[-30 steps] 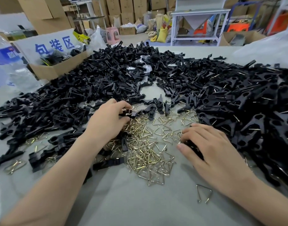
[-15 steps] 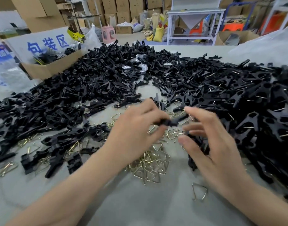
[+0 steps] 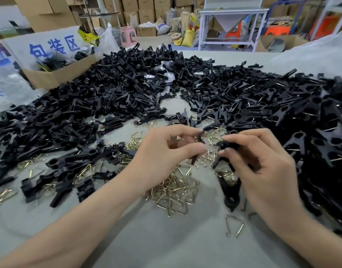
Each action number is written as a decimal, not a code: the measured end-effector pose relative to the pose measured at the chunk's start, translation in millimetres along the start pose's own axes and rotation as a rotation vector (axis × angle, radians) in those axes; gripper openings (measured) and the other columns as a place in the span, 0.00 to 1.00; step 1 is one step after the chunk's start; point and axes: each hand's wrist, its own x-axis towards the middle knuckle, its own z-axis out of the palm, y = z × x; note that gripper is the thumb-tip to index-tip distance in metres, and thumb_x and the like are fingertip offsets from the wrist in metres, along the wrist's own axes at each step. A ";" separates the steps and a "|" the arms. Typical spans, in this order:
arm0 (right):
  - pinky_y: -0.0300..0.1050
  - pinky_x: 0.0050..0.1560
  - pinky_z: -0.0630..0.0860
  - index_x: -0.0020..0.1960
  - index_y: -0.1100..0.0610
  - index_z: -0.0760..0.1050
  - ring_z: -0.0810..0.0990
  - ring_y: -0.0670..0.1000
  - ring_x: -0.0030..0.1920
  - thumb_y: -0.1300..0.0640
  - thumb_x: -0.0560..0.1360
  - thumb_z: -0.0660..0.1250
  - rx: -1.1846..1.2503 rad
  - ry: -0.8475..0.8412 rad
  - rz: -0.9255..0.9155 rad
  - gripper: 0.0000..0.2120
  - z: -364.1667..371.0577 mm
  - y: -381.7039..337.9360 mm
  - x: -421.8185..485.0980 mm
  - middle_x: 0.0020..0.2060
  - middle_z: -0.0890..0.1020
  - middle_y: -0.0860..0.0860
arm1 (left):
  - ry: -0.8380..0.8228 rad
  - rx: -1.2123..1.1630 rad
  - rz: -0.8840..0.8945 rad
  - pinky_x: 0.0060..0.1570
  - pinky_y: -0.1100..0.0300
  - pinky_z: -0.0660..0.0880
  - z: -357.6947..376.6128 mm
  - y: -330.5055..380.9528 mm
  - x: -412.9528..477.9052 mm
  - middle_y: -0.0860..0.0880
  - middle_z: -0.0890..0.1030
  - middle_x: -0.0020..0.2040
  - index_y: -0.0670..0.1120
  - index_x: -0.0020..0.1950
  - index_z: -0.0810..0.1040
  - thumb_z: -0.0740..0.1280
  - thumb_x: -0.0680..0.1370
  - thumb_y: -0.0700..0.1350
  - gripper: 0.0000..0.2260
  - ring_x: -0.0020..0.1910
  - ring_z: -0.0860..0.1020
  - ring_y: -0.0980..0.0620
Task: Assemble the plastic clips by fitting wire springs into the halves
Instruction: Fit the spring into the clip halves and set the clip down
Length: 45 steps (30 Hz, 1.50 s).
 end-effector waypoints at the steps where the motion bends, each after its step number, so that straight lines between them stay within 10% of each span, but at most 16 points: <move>1: 0.35 0.47 0.76 0.51 0.57 0.81 0.79 0.44 0.44 0.61 0.73 0.70 0.045 0.011 0.021 0.07 0.2 -0.8 0.3 0.46 0.76 0.49 | -0.024 -0.125 -0.047 0.43 0.59 0.81 0.7 -0.2 -0.4 0.52 0.84 0.40 0.54 0.47 0.83 0.72 0.67 0.49 0.10 0.41 0.84 0.52; 10: 0.33 0.40 0.71 0.48 0.48 0.78 0.77 0.47 0.38 0.52 0.75 0.69 0.056 0.050 0.112 0.02 -2.4 -13.2 -2.3 0.41 0.81 0.42 | -0.187 -0.395 -0.148 0.58 0.49 0.77 12.1 -2.4 -5.2 0.47 0.84 0.53 0.53 0.56 0.82 0.69 0.72 0.37 0.17 0.51 0.83 0.43; 17: 0.38 0.32 0.75 0.37 0.55 0.75 0.78 0.48 0.29 0.46 0.64 0.73 0.314 0.031 0.410 0.14 -2.6 -19.7 4.0 0.30 0.82 0.51 | -0.101 -0.366 -0.116 0.49 0.59 0.78 15.9 -2.1 -5.9 0.47 0.84 0.46 0.51 0.53 0.83 0.71 0.69 0.39 0.15 0.45 0.83 0.47; 27: 0.34 0.36 0.76 0.37 0.62 0.77 0.79 0.47 0.31 0.69 0.68 0.72 0.612 -0.099 0.556 0.05 -4.2 -18.3 9.4 0.32 0.82 0.56 | -0.056 -0.415 -0.095 0.47 0.61 0.78 13.5 -4.3 -4.3 0.46 0.85 0.47 0.51 0.51 0.84 0.70 0.71 0.39 0.12 0.42 0.83 0.50; 45: 0.34 0.40 0.77 0.37 0.58 0.80 0.81 0.46 0.35 0.66 0.68 0.72 0.501 -0.178 0.520 0.05 -5.1 -19.4 7.6 0.35 0.84 0.54 | -0.047 -0.332 -0.090 0.47 0.60 0.80 14.7 1.0 -7.4 0.49 0.85 0.42 0.51 0.50 0.82 0.72 0.67 0.44 0.12 0.39 0.82 0.52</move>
